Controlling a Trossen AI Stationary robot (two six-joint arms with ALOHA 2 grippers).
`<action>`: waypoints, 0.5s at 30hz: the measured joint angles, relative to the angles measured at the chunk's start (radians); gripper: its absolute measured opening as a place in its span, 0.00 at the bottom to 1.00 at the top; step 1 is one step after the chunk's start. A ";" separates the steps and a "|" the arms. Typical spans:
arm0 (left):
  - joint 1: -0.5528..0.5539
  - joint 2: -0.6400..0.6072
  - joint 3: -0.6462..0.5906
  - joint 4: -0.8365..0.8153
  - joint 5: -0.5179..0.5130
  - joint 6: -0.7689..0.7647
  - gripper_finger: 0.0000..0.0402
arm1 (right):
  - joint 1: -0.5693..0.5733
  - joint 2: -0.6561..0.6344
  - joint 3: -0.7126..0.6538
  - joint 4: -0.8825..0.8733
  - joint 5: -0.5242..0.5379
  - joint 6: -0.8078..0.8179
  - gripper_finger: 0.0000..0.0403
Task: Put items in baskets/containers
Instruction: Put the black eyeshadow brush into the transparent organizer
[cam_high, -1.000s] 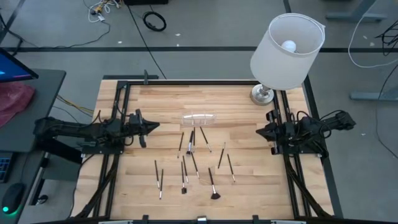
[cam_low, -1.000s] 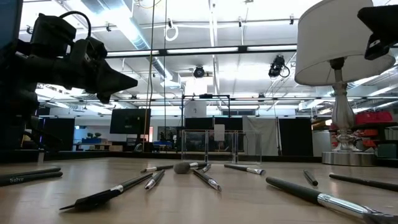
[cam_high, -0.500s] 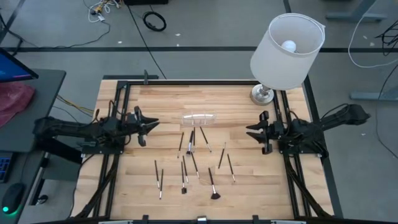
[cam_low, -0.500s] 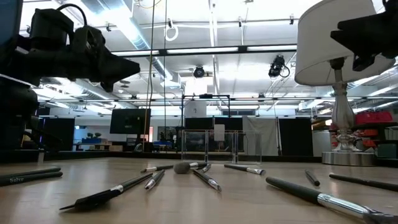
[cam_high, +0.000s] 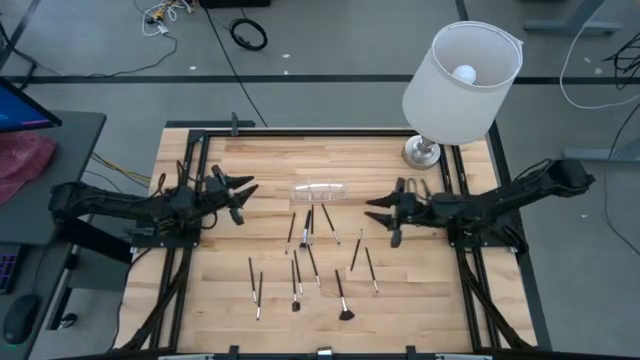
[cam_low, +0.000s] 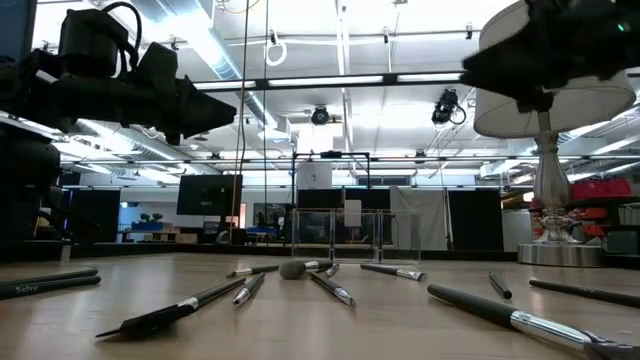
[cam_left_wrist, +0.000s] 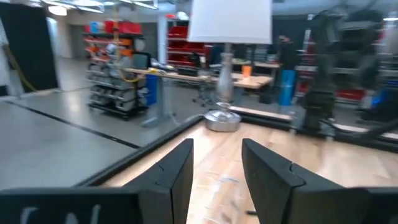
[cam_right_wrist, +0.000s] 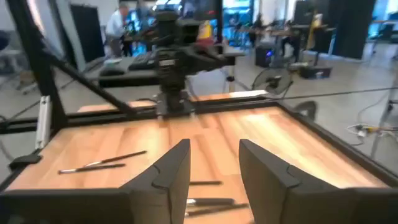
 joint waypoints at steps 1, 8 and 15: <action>0.000 0.000 0.000 0.002 -0.008 0.013 0.35 | 0.014 0.025 0.036 -0.033 0.000 0.000 0.35; 0.000 0.000 0.001 0.012 -0.033 0.078 0.35 | 0.145 0.108 0.254 -0.427 0.160 0.147 0.35; 0.000 0.000 0.001 0.027 -0.106 0.103 0.35 | 0.249 0.115 0.302 -0.541 0.197 0.478 0.35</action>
